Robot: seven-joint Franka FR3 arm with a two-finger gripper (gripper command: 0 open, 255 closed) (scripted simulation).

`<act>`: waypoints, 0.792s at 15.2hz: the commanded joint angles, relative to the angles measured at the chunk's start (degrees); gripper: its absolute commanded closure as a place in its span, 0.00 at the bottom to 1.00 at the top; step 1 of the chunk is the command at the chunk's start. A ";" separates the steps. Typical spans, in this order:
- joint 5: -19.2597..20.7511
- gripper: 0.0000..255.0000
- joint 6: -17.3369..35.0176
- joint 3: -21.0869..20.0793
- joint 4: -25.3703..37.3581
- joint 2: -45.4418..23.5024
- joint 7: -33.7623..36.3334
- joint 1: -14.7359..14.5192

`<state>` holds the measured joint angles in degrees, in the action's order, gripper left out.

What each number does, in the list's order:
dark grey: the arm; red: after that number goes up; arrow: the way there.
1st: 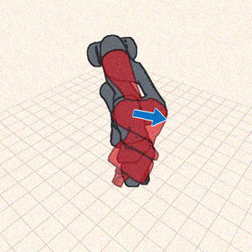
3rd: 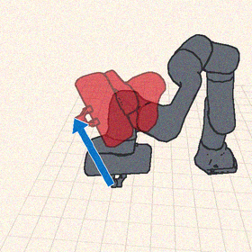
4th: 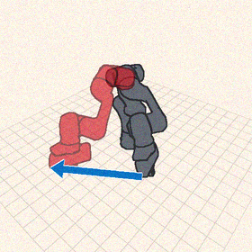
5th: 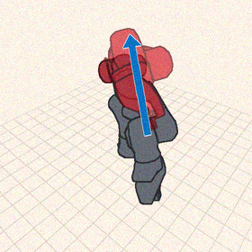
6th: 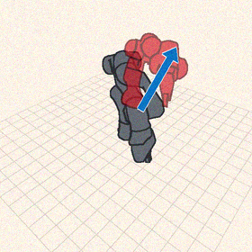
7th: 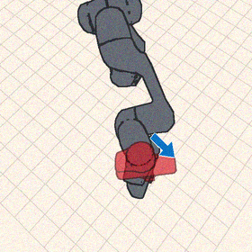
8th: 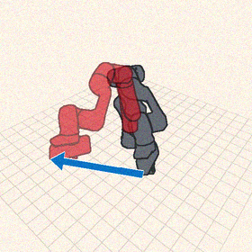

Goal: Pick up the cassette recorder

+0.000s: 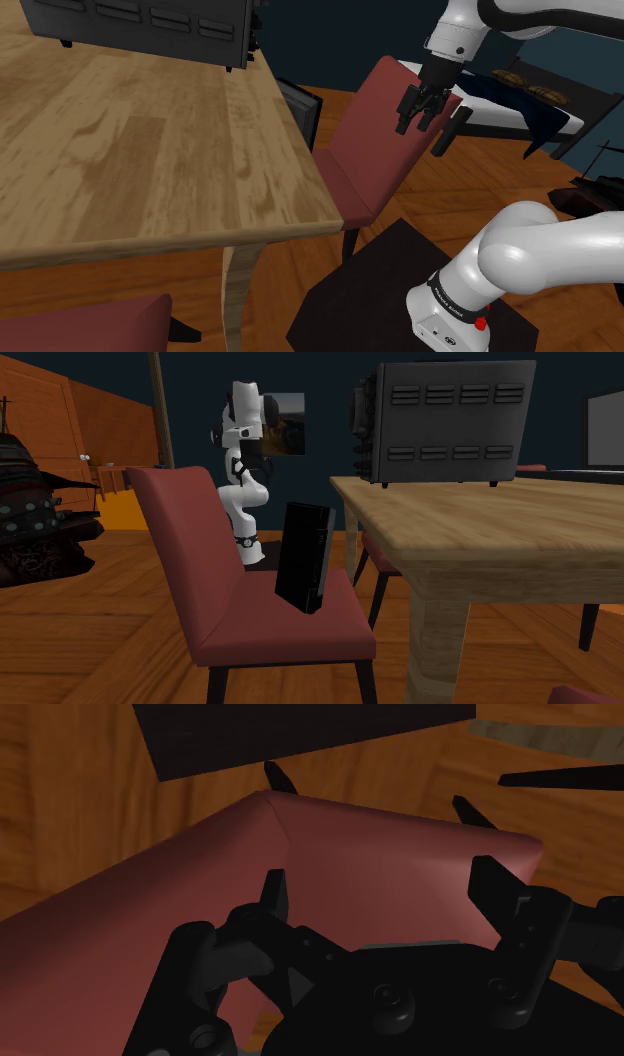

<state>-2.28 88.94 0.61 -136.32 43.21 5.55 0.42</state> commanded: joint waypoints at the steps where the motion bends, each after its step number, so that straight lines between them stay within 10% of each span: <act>1: 0.00 0.00 0.00 0.00 0.00 0.00 0.00 0.00; 12: 5.16 0.00 6.72 -3.81 18.95 -25.39 -4.10 -2.60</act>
<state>2.29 95.17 -2.80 -118.94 19.89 1.76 -1.96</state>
